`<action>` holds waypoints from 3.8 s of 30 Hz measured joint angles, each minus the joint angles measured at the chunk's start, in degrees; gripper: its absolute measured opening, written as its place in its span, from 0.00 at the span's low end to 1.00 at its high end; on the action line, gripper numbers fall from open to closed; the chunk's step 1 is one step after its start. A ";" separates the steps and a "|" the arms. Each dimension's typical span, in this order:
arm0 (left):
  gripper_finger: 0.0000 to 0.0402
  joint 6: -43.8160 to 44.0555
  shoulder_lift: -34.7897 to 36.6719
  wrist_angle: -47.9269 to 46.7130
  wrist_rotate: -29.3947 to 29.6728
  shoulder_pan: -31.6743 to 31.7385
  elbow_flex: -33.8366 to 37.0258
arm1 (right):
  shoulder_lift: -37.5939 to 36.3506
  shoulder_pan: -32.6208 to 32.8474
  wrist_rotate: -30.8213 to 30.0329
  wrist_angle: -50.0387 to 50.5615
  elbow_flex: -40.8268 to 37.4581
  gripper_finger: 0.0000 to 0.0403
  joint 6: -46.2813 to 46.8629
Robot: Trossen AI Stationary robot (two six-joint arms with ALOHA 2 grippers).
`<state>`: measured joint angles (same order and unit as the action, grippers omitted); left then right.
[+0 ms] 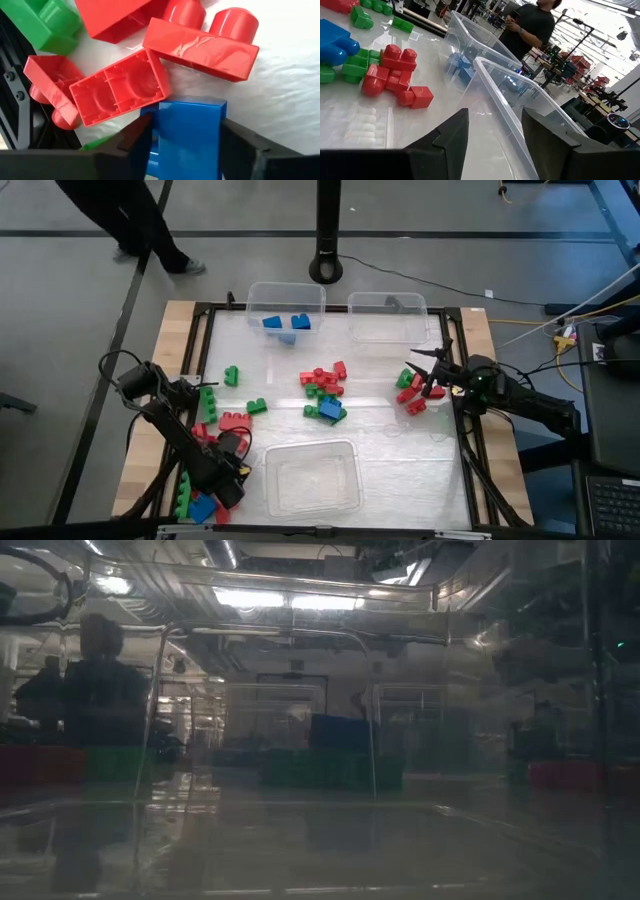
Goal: Sort blocks
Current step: Put the blue game piece into the top left transparent bin
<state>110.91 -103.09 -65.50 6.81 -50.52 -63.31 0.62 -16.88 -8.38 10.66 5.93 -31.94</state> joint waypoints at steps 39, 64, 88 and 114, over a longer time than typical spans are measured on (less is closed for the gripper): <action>0.01 -7.68 18.35 -10.14 7.61 1.36 -0.45 | 0.00 0.00 -0.04 -0.70 0.00 0.46 0.05; 0.01 -89.43 33.66 23.33 35.19 56.66 -0.57 | 0.00 0.00 0.44 -0.72 0.02 0.46 0.63; 0.01 -113.31 27.54 46.94 24.22 82.54 -0.63 | 0.00 0.00 -3.04 -1.58 0.04 0.46 -3.07; 0.66 -107.70 29.00 29.69 18.78 76.65 -6.25 | -0.02 0.00 -1.49 -3.98 0.04 0.46 -3.02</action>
<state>3.21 -74.09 -35.81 25.59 26.13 -69.56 0.60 -16.88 -9.88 6.68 5.98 -34.96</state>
